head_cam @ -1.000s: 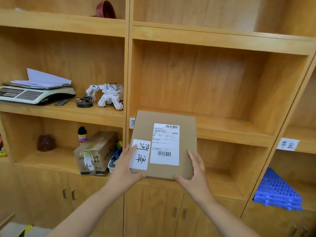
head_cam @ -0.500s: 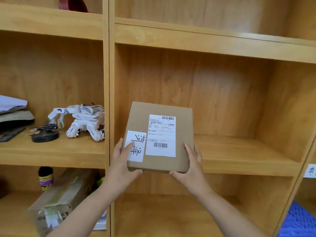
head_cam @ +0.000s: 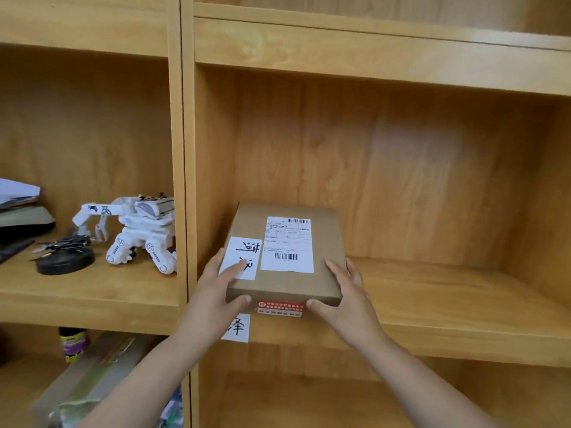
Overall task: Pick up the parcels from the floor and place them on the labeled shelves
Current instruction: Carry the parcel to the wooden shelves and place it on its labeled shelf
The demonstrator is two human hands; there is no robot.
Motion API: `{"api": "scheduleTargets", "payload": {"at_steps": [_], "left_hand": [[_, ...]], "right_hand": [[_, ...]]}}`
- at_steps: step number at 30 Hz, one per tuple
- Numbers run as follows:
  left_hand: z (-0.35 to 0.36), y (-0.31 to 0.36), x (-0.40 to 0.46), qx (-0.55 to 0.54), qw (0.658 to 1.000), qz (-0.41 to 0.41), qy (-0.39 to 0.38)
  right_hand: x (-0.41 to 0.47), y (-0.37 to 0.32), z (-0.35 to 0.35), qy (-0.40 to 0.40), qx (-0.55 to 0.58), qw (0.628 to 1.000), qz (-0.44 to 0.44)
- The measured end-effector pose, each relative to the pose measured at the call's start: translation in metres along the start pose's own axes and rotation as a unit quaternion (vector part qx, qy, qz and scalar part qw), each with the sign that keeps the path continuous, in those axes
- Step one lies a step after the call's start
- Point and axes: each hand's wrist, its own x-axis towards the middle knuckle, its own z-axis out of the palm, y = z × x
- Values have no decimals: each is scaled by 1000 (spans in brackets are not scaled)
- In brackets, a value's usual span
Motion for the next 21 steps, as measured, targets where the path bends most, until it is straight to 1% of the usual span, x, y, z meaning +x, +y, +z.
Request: {"api": "scheduleTargets", "payload": {"at_steps": [3, 6, 10, 14, 18, 21], "left_hand": [[3, -4, 9, 37, 999, 18, 3], [7, -5, 17, 56, 998, 16, 13], [12, -8, 25, 108, 993, 31, 29], [19, -12, 34, 193, 975, 91, 59], [24, -16, 39, 230, 965, 109, 70], [25, -18, 41, 248, 960, 107, 75]], "right_hand": [[15, 3, 2, -19, -1, 1000, -5], [28, 7, 4, -36, -8, 999, -9], [42, 9, 7, -50, -25, 998, 4], [52, 9, 7, -64, -26, 998, 10], [55, 10, 10, -63, -29, 997, 12], [57, 8, 11, -66, -29, 997, 13]]}}
